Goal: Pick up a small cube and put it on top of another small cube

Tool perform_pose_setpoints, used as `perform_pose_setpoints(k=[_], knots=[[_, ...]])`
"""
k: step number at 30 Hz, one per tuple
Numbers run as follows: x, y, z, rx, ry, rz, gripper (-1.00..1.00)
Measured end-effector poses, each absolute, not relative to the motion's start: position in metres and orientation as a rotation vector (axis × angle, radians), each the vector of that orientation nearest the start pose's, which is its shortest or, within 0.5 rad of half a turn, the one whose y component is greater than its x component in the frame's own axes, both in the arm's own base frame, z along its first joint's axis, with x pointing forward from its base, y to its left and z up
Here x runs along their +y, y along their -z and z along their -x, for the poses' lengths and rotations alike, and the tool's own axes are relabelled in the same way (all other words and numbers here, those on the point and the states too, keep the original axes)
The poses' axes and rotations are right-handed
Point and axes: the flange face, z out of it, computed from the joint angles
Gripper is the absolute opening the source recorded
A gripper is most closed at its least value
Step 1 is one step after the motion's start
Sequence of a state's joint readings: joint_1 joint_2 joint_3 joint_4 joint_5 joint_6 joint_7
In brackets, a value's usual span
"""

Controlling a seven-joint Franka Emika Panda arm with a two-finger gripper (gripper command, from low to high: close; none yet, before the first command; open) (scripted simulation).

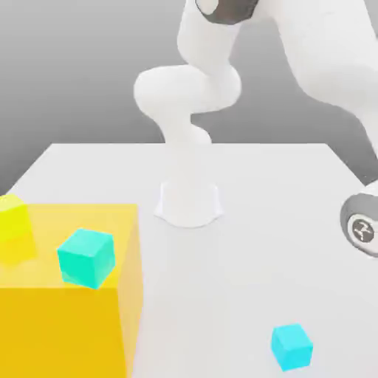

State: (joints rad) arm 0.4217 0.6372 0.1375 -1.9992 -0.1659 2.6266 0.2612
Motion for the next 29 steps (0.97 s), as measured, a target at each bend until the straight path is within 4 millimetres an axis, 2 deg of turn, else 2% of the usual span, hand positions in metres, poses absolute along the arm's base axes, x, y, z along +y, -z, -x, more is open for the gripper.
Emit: perform_pose_setpoints(k=[3,4,5,9,14,20,22,25,26,29], knots=[[0.322,-0.137,-0.507,-0.648,-0.001,3.073,-1.00],[0.322,-0.131,-0.506,-0.650,-0.002,3.073,-1.00],[0.322,-0.136,-0.506,-0.651,-0.002,3.073,-1.00],[0.319,-0.188,-0.506,-0.635,-0.002,3.075,-1.00],[0.257,-0.218,-0.493,-0.305,-0.006,3.121,-1.00],[0.181,-0.241,-0.460,0.132,-0.003,3.137,-1.00],[0.171,-0.227,-0.455,0.196,-0.002,3.135,-1.00],[0.168,-0.190,-0.453,0.215,-0.001,3.134,-1.00],[0.167,-0.182,-0.453,0.216,-0.001,3.134,1.00],[0.167,-0.182,-0.453,0.216,-0.001,3.134,1.00]])
